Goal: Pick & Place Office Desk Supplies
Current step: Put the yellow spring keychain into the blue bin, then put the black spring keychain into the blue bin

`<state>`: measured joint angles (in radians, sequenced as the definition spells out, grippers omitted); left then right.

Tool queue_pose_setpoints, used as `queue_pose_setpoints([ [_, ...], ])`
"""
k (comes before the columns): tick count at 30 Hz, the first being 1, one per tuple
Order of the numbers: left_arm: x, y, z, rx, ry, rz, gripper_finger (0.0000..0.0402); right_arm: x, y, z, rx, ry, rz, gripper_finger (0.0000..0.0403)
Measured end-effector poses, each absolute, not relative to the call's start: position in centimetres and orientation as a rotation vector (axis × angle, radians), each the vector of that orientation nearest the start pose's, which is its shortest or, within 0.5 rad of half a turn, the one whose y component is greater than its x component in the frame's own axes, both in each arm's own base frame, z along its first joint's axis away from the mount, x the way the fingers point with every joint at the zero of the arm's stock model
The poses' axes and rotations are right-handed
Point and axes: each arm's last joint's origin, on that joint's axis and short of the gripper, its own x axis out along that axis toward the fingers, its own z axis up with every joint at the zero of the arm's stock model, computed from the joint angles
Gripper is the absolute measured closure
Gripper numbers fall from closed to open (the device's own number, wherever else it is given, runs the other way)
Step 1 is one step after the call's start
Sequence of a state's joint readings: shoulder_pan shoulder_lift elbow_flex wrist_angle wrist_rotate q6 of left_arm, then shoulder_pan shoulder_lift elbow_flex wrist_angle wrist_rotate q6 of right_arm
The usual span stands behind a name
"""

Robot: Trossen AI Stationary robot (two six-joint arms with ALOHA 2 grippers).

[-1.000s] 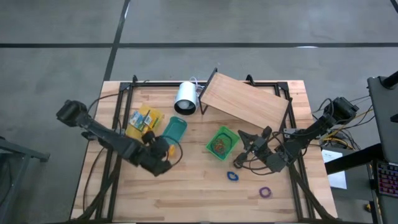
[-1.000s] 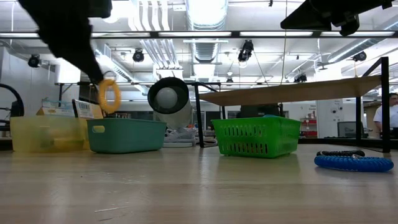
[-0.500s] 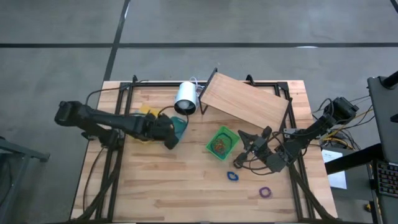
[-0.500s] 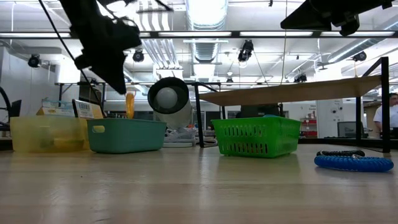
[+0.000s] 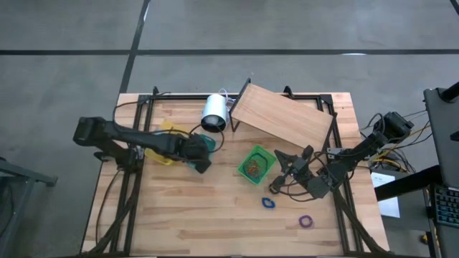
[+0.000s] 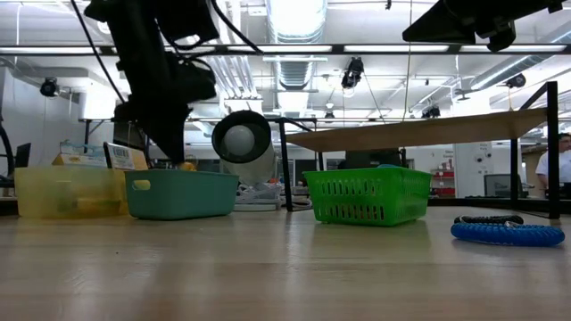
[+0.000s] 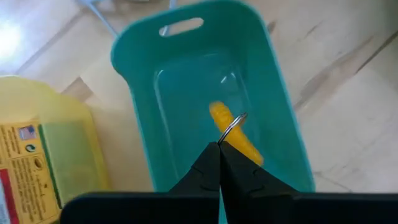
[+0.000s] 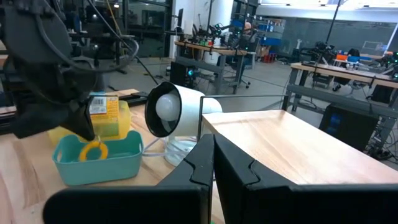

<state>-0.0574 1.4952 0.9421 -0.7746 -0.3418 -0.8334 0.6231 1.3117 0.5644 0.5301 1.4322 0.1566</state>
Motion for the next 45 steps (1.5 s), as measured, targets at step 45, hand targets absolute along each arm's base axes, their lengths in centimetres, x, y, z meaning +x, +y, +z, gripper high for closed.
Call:
queue_pose_setpoints([
  [45,26.5,-3.1,24.4,-0.374,0.86,0.332,0.0251,21.4,11.8,22.1,-0.044,0.052,-0.811,0.0394],
])
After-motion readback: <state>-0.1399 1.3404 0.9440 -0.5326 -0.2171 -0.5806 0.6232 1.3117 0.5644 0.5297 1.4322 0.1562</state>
